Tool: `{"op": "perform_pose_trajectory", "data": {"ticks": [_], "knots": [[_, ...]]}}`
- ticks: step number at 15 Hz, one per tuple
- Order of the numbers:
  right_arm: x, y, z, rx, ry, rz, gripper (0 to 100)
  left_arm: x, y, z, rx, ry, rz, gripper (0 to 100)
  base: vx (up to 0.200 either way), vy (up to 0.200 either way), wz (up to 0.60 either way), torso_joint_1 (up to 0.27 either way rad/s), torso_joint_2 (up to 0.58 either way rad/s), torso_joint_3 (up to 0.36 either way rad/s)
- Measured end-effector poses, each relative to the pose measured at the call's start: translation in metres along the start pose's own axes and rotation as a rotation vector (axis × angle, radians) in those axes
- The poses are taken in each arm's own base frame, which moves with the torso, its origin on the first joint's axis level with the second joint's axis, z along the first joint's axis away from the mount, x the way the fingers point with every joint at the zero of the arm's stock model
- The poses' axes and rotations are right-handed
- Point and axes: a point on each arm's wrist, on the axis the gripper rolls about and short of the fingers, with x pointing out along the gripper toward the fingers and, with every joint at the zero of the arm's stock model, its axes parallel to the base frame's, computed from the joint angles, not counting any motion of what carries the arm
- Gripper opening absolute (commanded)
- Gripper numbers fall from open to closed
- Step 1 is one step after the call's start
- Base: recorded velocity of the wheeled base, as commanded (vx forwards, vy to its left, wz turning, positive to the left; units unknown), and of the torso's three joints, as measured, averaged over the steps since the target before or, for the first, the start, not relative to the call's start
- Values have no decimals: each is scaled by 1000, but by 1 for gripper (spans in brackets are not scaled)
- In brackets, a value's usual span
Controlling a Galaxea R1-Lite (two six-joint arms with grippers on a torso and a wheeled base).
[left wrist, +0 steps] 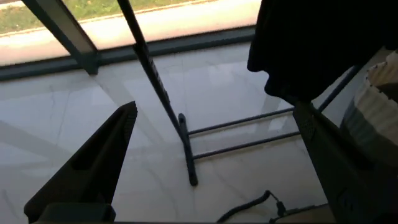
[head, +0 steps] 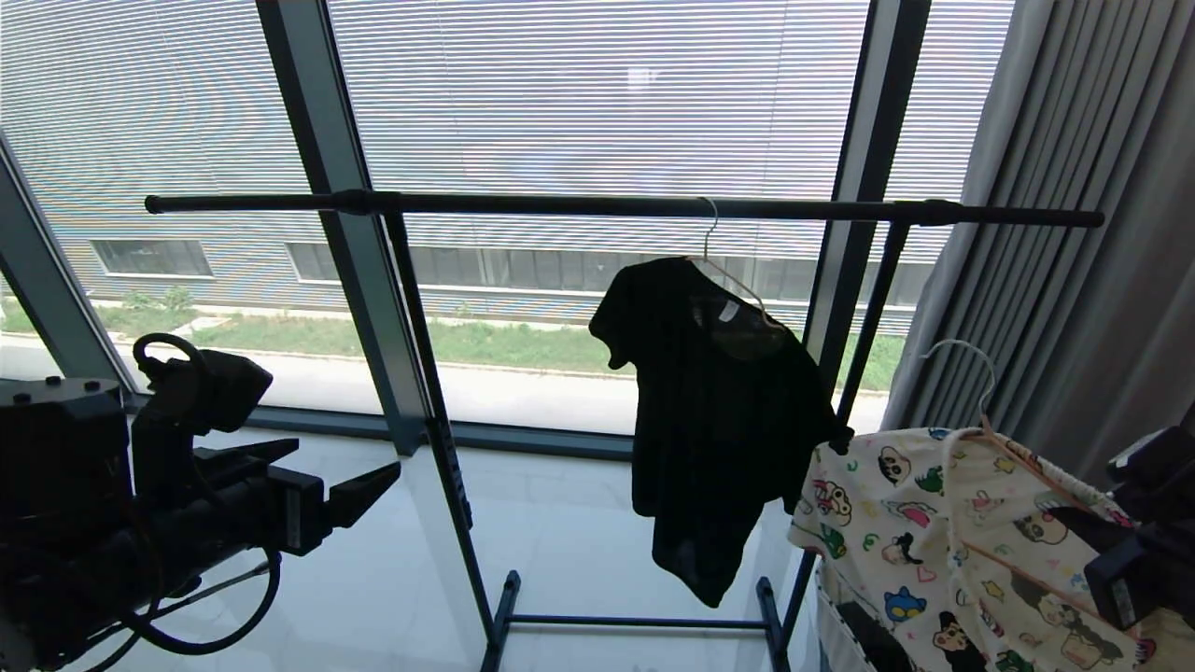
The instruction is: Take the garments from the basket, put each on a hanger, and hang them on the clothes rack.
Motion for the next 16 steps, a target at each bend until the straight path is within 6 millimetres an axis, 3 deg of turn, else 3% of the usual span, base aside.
{"op": "perform_pose_trajectory", "data": {"ticks": [3, 12, 16], "knots": [[7, -3, 0, 53, 62, -28, 0, -14, -2, 14, -22, -63, 141, 100, 0, 0, 0, 0, 0, 0], [70, -39, 56, 103, -7, -124, 0, -19, -6, 5, 75, -25, 242, 100, 0, 0, 0, 0, 0, 0], [96, -45, 91, 140, -104, -116, 0, -20, -7, 5, 75, -30, 225, 100, 200, 0, 0, -6, -2, 4]]}}
